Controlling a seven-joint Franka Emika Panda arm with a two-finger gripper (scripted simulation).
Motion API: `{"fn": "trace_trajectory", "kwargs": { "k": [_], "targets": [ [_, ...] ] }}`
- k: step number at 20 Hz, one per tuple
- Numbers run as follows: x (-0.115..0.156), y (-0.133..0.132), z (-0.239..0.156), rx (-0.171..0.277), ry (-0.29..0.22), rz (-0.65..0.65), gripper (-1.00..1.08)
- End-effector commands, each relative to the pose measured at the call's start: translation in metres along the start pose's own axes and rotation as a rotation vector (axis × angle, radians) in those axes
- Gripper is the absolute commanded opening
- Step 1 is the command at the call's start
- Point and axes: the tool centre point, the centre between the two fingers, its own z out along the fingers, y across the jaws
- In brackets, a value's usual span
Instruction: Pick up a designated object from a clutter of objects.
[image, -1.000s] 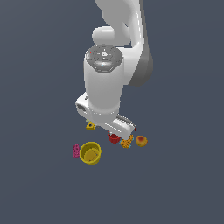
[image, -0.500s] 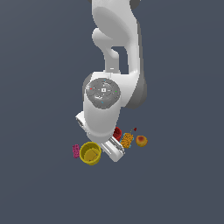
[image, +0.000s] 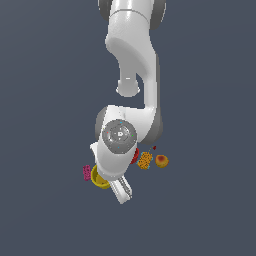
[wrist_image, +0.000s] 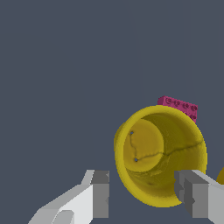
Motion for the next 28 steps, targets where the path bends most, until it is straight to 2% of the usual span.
{"fn": "trace_trajectory", "kwargs": {
  "k": [1,10,16,26,27,28],
  "targets": [
    [0.004,-0.004,0.010,-0.006,0.014,0.042,0.28],
    [0.011,-0.010,0.031,-0.016,0.041,0.117,0.28],
    [0.011,-0.010,0.033,-0.017,0.041,0.119,0.28],
    [0.012,-0.009,0.062,-0.017,0.042,0.122,0.28],
    [0.012,-0.009,0.062,-0.017,0.042,0.122,-1.00],
    [0.012,-0.009,0.062,-0.017,0.042,0.122,-1.00]
  ]
}}
